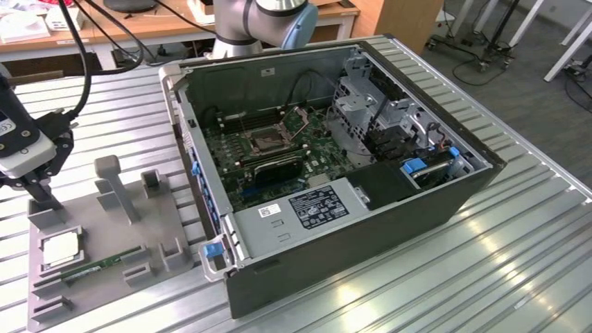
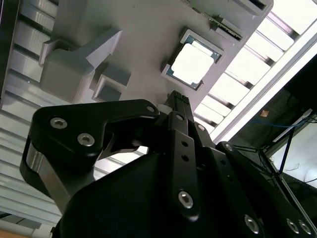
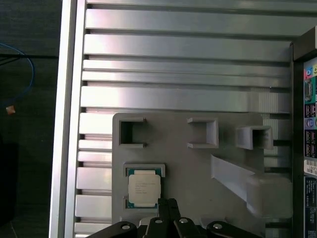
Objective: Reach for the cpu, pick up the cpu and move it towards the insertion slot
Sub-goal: 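Reach for the cpu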
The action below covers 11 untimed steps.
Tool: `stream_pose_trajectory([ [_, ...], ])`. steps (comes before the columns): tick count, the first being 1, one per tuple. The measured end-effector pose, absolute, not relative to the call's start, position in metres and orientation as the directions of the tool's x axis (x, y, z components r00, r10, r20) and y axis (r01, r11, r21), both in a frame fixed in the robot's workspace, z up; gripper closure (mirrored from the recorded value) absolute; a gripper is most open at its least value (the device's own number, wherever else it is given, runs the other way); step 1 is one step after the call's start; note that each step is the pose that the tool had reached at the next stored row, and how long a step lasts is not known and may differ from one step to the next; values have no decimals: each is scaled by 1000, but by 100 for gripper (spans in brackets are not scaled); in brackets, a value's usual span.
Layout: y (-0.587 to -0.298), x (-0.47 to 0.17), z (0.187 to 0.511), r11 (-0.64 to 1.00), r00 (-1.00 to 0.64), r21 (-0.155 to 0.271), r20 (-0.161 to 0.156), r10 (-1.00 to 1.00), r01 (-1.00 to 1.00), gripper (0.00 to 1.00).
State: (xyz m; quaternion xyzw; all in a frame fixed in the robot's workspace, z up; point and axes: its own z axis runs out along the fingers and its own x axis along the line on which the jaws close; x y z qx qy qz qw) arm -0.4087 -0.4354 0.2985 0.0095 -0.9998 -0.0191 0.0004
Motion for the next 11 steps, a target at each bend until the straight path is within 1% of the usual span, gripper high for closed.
stream_pose_trajectory([
  [11,-439,-409,298,999,-1000,38,1,-19,-19,89],
])
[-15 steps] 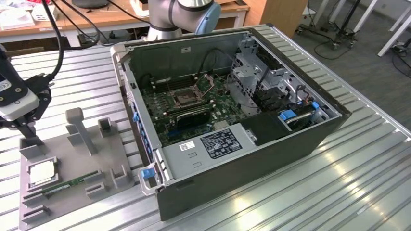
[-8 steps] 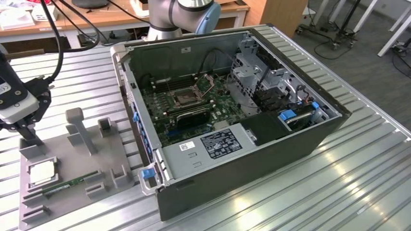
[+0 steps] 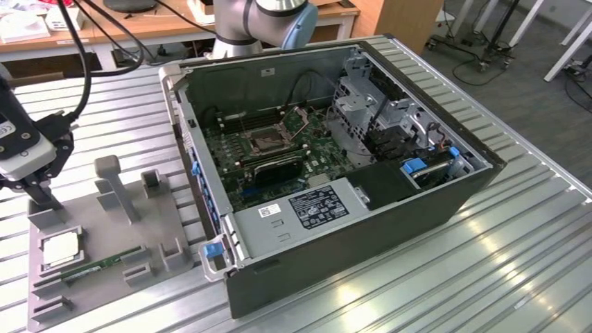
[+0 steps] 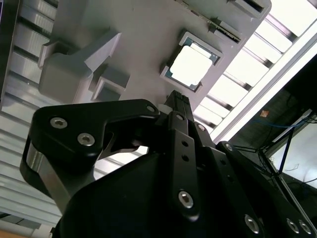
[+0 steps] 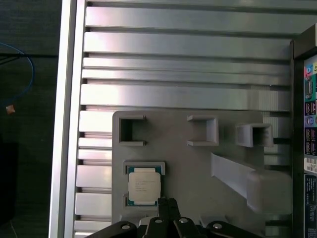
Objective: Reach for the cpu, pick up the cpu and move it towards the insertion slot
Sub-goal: 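Reach for the cpu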
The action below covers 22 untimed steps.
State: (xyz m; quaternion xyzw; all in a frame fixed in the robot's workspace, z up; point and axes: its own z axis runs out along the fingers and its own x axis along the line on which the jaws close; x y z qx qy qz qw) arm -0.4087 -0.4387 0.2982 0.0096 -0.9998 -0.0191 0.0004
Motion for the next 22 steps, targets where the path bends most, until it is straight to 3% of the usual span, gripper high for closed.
stream_pose_trajectory([
  [22,-448,-409,298,999,-1000,38,0,-19,-19,89],
])
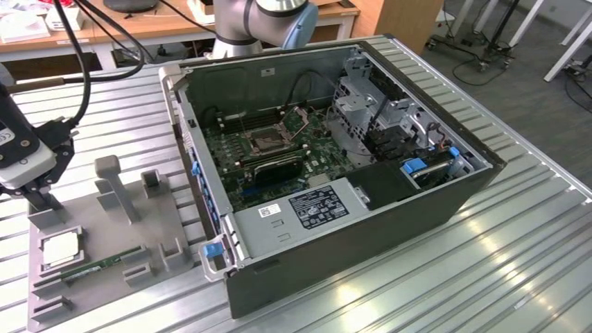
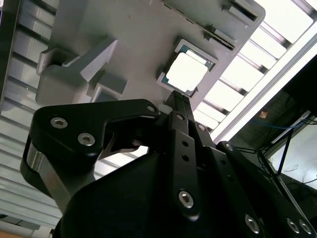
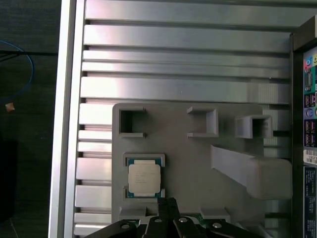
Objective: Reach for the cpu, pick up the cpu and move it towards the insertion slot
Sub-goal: 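Reach for the cpu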
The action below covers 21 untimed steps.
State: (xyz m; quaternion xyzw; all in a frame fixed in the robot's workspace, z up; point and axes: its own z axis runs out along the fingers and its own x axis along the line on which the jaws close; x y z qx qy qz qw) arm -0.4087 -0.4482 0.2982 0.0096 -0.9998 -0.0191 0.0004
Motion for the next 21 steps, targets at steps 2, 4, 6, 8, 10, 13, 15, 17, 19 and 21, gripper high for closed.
stream_pose_trajectory([
  [2,-449,-409,298,999,-1000,38,0,-19,-19,89],
  [4,-449,-409,298,999,-1000,38,1,-19,-19,89],
  [6,-450,-409,298,999,-1000,38,0,-19,-19,89],
  [8,-451,-409,298,999,-1000,38,1,-19,-19,89],
  [10,-451,-409,298,999,-1000,38,0,-19,-19,89],
  [13,-452,-409,298,999,-1000,38,0,-19,-19,89],
  [15,-453,-409,298,999,-1000,38,1,-19,-19,89],
  [17,-454,-409,298,999,-1000,38,0,-19,-19,89],
  [19,-455,-409,298,999,-1000,38,0,-19,-19,89],
  [21,-456,-409,298,999,-1000,38,1,-19,-19,89],
])
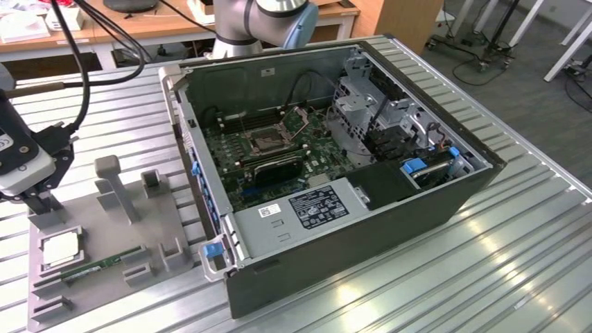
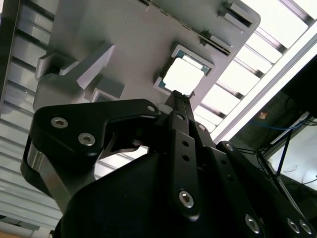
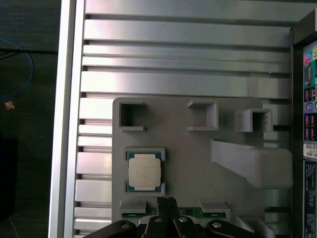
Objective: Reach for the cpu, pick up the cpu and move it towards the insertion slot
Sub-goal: 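Reach for the cpu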
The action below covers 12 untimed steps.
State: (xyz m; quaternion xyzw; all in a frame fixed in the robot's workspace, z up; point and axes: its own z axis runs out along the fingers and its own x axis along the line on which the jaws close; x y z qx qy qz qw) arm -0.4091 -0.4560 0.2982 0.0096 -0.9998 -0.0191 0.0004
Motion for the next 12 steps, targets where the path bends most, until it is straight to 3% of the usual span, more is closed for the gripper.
stream_pose_trajectory([
  [12,-463,-410,298,999,-1000,38,1,-19,-19,89],
])
